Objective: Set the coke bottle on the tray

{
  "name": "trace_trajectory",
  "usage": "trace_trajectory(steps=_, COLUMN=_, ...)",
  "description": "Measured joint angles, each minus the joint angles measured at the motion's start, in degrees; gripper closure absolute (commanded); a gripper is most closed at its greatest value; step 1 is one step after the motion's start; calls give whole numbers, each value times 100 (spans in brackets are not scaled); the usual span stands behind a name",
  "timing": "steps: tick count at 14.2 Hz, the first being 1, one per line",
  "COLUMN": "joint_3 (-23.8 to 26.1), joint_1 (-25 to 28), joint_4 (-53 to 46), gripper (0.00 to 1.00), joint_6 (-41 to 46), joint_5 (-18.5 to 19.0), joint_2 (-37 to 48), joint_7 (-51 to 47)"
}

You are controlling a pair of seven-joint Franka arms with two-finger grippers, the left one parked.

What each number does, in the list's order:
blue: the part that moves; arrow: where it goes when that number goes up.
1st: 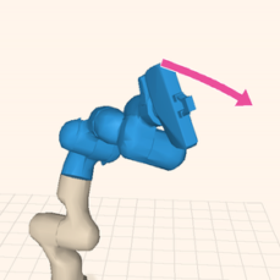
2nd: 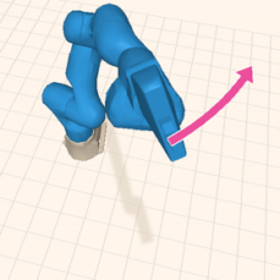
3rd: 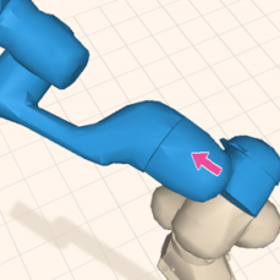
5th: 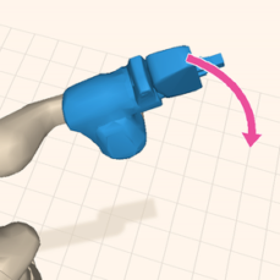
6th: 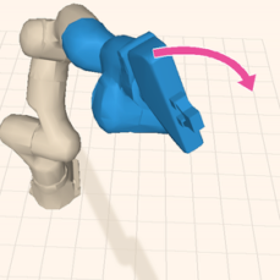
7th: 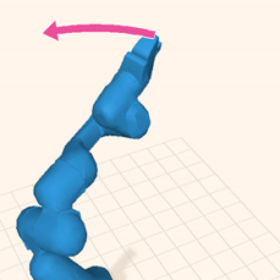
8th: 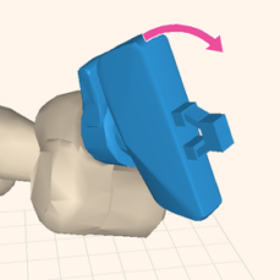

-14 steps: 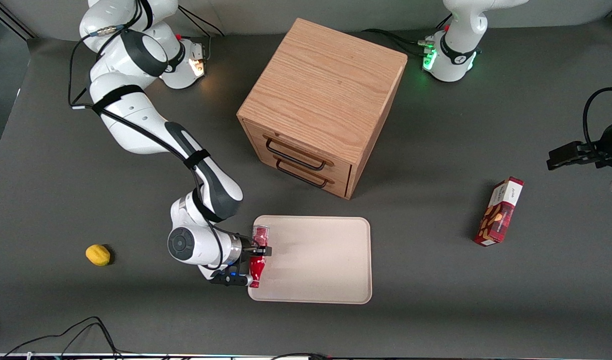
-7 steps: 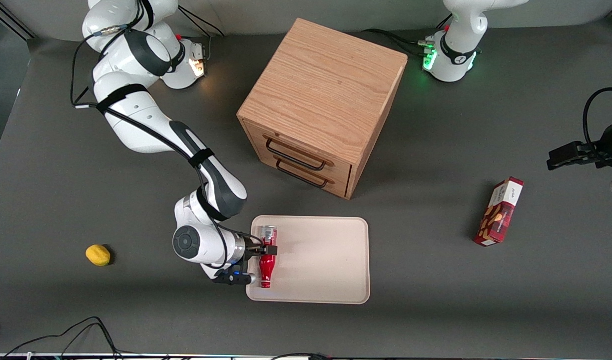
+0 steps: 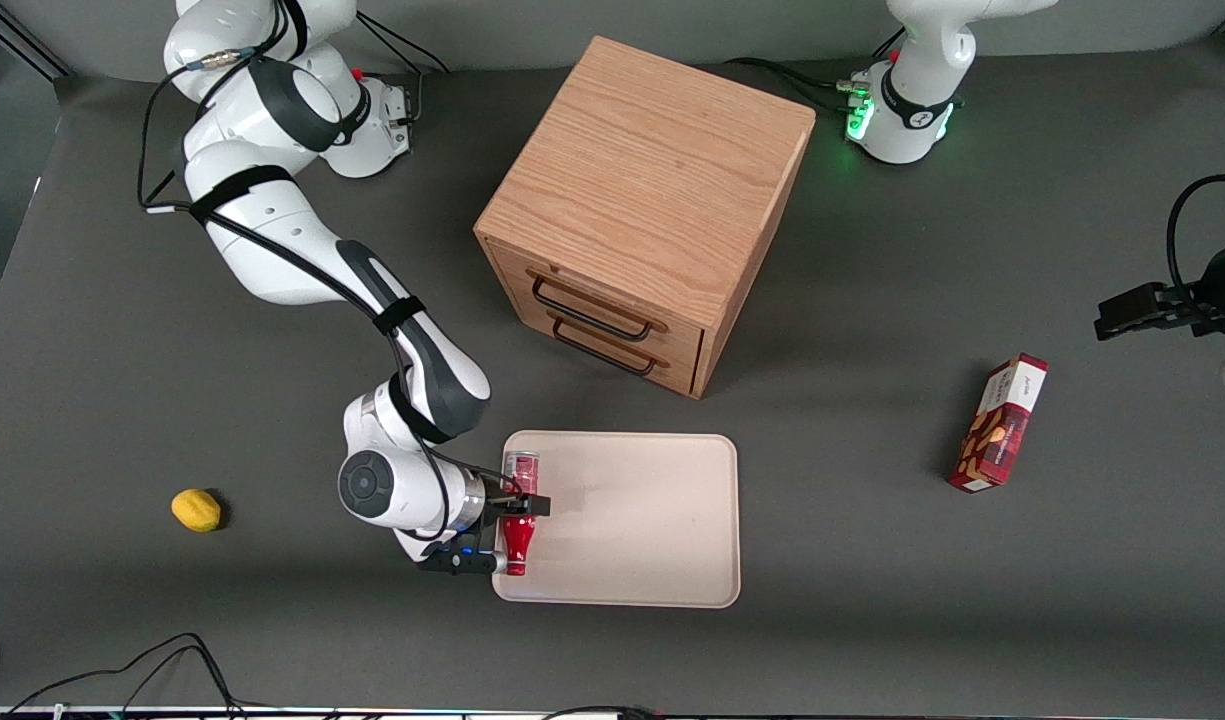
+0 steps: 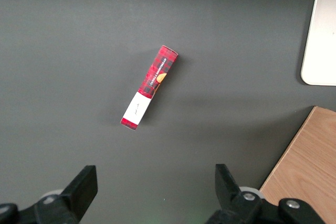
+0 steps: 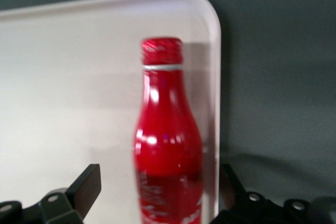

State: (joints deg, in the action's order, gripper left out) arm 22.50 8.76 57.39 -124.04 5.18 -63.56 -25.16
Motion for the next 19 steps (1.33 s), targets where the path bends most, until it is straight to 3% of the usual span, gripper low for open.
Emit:
trace_trajectory(steps=3, joint_3=22, joint_1=4, joint_4=-128, gripper=0, joint_6=416, joint_5=5, joint_2=548, joint_7=0)
trace_trajectory(steps=8, joint_3=-99, joint_1=-283, joint_4=-186, gripper=0, joint_6=3146, joint_5=12, joint_2=2690, joint_7=0)
trace_trajectory(steps=11, joint_3=-824, joint_1=-562, joint_4=-103, gripper=0, joint_6=4717, joint_5=-35, joint_2=3887, joint_7=135)
trace_trajectory(steps=13, joint_3=-1298, joint_1=-642, joint_4=9, gripper=0, joint_6=5379, joint_5=-288, joint_2=4472, joint_7=316)
trace_trajectory(steps=16, joint_3=-1836, joint_1=-643, joint_4=968, gripper=0, joint_6=5488, joint_5=-630, joint_2=5459, joint_7=400)
trace_trajectory(steps=19, joint_3=-1902, joint_1=-624, joint_4=2650, gripper=0, joint_6=4782, joint_5=-658, joint_2=6557, joint_7=404)
